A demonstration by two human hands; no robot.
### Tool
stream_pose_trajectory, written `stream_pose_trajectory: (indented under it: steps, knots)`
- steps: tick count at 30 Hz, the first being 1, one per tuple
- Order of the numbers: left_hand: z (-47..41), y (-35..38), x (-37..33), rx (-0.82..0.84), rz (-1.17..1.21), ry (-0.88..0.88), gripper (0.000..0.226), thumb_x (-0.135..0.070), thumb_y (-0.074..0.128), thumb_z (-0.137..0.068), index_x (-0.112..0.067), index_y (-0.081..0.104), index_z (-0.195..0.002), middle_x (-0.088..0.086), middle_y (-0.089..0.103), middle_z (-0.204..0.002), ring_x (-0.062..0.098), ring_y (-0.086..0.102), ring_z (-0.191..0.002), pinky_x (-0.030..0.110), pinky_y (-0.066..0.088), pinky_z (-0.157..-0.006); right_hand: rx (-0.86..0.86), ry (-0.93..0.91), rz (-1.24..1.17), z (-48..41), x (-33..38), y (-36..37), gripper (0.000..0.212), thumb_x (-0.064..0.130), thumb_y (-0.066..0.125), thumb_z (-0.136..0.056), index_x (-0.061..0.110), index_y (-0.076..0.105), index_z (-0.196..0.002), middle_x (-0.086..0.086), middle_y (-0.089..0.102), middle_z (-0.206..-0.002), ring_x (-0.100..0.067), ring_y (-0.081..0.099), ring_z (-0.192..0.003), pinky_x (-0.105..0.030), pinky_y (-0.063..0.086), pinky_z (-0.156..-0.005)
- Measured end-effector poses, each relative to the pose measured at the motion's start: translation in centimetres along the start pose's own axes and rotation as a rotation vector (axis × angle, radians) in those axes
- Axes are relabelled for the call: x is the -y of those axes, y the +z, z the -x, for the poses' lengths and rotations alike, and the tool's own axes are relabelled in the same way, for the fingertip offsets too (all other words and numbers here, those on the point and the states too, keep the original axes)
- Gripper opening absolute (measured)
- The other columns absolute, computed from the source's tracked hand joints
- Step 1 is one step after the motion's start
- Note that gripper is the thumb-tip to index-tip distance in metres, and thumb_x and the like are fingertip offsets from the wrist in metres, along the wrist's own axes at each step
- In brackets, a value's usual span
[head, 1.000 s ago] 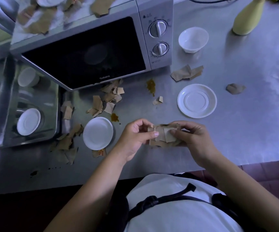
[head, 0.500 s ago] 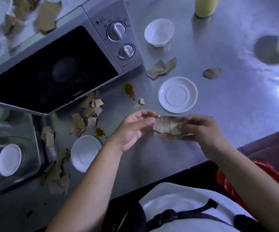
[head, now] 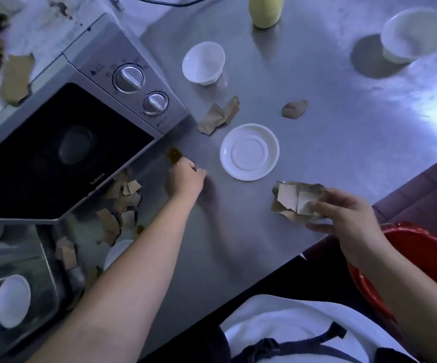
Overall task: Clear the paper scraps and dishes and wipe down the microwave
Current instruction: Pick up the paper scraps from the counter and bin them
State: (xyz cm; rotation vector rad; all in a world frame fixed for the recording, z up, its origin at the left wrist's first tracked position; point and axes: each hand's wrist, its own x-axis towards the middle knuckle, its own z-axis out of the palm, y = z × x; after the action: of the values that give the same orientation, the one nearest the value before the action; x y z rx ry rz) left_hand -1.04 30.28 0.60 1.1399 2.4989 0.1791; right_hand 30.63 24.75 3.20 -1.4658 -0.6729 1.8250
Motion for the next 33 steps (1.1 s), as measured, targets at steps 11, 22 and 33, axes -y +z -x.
stream_pose_trajectory:
  steps: [11, 22, 33]
  knots:
    - [2.6, 0.8, -0.3, -0.019, -0.033, 0.037, 0.016, -0.012, 0.059, -0.087, -0.022, 0.063, -0.098, 0.002, 0.068, -0.103, 0.029, 0.062, -0.094, 0.036, 0.055, -0.077, 0.041, 0.029, -0.014, 0.3, 0.3, 1.5, 0.041, -0.008, 0.063, -0.086, 0.025, 0.075, -0.064, 0.001, 0.072, -0.073, -0.021, 0.070, -0.069, -0.029, 0.060, -0.058]
    - [8.1, -4.2, -1.5, 0.060, 0.560, 0.028, 0.016, -0.009, 0.062, -0.071, -0.022, 0.070, -0.066, -0.009, 0.067, -0.065, 0.012, 0.062, -0.066, 0.025, 0.052, -0.062, 0.006, -0.072, 0.216, 0.2, 0.1, 2.7, 0.038, -0.013, 0.060, -0.082, 0.019, 0.079, -0.089, -0.020, 0.071, -0.085, -0.028, 0.072, -0.075, -0.047, 0.061, -0.076]
    - [18.4, -5.9, -1.4, 0.017, 0.784, 0.207, 0.027, 0.002, 0.076, -0.074, -0.025, 0.070, -0.071, 0.000, 0.064, -0.091, 0.016, 0.070, -0.079, 0.028, 0.058, -0.080, 0.242, -0.135, 0.338, 1.4, -0.5, 7.6, 0.040, -0.010, 0.064, -0.083, 0.025, 0.081, -0.092, -0.011, 0.072, -0.078, -0.026, 0.075, -0.073, -0.031, 0.060, -0.064]
